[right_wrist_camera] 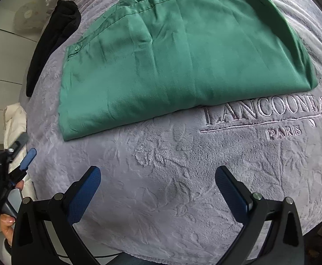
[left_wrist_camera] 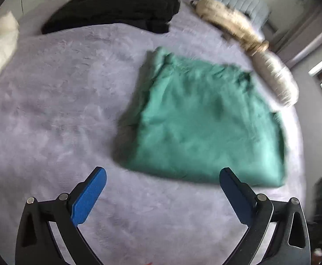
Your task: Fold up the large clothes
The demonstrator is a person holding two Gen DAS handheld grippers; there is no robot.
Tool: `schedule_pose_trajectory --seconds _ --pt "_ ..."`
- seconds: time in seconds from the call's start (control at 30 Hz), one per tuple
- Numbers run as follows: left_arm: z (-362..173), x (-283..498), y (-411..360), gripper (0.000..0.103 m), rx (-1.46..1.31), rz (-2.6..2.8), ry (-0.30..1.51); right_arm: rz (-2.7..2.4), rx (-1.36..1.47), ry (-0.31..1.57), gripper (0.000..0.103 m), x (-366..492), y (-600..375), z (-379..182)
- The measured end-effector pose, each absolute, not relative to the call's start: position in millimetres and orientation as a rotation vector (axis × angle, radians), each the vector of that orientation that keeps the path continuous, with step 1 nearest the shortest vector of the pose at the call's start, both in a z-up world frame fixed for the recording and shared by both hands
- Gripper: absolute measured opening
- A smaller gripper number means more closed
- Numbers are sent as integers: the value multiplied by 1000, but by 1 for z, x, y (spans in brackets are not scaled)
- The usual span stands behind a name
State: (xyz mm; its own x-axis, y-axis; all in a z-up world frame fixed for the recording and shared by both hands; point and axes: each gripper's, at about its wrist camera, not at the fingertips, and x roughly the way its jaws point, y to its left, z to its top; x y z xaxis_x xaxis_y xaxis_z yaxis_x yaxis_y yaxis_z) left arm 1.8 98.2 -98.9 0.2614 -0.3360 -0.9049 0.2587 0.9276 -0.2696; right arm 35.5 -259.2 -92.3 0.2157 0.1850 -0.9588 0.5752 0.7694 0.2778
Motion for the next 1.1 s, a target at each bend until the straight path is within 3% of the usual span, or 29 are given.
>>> schedule_pose_trajectory --seconds 0.6,0.93,1.1 --pt "-272 103 -5 103 15 -292 1385 -292 739 1376 103 41 -261 -100" --pt "-284 113 -19 103 145 -269 1345 -287 776 1377 103 41 -251 -103" --pt "-323 143 -32 103 122 -282 1412 -250 829 1343 103 40 -244 -105"
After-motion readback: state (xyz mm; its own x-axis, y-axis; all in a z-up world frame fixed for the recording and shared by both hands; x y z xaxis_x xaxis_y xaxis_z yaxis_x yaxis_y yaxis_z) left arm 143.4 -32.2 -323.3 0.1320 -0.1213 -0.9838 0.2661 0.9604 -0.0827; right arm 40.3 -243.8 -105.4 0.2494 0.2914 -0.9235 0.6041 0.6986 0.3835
